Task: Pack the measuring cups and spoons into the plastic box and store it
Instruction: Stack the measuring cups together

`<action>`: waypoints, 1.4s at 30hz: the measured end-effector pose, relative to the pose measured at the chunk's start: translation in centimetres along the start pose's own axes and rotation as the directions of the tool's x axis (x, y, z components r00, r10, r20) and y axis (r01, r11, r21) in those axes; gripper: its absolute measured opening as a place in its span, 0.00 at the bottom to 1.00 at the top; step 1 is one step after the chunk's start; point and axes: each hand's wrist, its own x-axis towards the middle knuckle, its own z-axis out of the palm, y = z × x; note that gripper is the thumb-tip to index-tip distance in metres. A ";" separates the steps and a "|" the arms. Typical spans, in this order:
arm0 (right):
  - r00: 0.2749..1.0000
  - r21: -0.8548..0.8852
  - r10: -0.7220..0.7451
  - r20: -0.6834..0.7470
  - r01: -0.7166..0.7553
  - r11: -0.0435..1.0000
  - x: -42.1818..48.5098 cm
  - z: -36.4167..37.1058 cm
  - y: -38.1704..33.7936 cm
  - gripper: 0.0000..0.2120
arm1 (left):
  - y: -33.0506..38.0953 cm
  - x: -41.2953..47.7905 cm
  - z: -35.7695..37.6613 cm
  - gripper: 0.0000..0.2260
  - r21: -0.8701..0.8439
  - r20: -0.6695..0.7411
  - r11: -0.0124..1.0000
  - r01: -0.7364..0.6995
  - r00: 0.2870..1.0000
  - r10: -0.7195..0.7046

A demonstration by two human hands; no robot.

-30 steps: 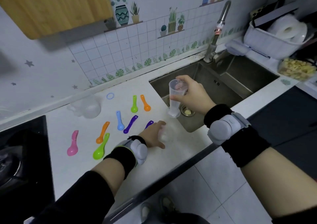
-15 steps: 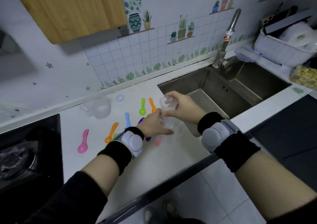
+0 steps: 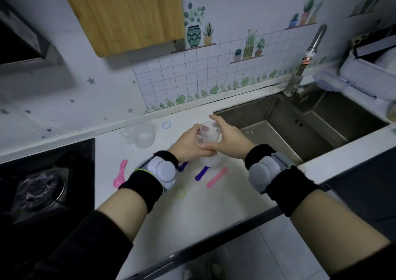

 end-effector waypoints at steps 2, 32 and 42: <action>1.000 -0.008 0.018 0.017 -0.018 1.000 0.6 0.2 -0.5 0.47 | -0.3 -0.1 -0.7 0.29 -0.010 -0.019 1.000 -0.011 1.000 0.010; 0.999 -0.280 -0.018 -0.032 0.008 0.960 15.5 8.1 -6.4 0.37 | -15.9 4.0 -14.9 0.44 0.173 -0.431 0.898 0.404 0.851 -0.300; 0.999 -0.271 0.022 -0.026 -0.028 0.962 16.7 8.8 -4.7 0.38 | -18.7 4.9 -14.4 0.50 0.174 -0.362 0.836 0.520 0.823 -0.437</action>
